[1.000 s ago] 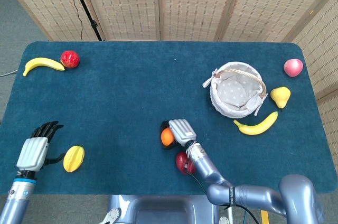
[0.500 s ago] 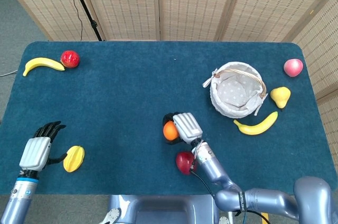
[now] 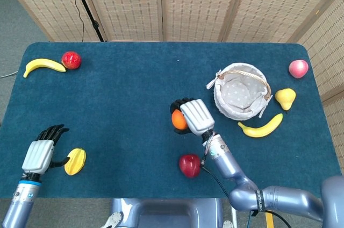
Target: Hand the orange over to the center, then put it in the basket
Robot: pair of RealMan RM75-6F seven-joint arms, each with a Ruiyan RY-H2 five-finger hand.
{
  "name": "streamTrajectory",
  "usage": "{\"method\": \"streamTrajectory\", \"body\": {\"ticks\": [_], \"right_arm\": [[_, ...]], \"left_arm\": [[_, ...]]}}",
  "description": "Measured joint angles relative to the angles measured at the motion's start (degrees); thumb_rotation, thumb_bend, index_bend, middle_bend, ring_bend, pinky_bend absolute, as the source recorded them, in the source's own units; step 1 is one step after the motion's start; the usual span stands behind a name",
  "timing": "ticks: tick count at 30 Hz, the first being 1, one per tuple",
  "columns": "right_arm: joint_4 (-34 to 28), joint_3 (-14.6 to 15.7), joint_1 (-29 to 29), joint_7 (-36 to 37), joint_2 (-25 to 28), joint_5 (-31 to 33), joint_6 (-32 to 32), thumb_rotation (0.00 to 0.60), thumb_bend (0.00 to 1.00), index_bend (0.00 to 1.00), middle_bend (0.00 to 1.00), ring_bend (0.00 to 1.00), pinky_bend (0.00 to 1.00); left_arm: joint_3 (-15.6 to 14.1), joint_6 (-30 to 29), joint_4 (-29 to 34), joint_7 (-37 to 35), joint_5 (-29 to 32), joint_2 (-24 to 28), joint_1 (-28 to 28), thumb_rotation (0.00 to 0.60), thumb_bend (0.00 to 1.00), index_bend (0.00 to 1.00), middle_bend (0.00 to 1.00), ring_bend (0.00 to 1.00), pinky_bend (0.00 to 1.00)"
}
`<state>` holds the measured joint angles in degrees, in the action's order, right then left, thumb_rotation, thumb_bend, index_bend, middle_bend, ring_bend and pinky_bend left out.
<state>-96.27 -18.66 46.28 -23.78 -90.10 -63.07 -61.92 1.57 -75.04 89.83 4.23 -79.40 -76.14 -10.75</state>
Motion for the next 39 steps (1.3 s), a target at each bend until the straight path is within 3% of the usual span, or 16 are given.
{"method": "streamTrajectory", "body": {"ticks": [12, 27, 39], "right_arm": [[3.46, -1.06, 1.86, -1.92, 5.41, 2.36, 2.53, 0.600, 0.20, 0.71, 0.61, 0.63, 0.70], [10.27, 3.66, 1.21, -3.76, 8.36, -1.15, 2.82, 0.600, 0.20, 0.72, 0.61, 0.63, 0.70], [12.52, 3.78, 0.56, -2.55, 11.90, -1.84, 2.90, 0.600, 0.20, 0.72, 0.61, 0.63, 0.70]], "left_arm": [[-0.04, 0.46, -0.18, 0.03, 0.25, -0.13, -0.09, 0.600, 0.15, 0.22, 0.15, 0.10, 0.15], [-0.08, 0.61, -0.13, -0.15, 0.35, 0.05, -0.02, 0.600, 0.15, 0.22, 0.15, 0.10, 0.15], [-0.09, 1.11, -0.20, -0.12, 0.54, -0.08, -0.18, 0.600, 0.15, 0.22, 0.15, 0.10, 0.15]]}}
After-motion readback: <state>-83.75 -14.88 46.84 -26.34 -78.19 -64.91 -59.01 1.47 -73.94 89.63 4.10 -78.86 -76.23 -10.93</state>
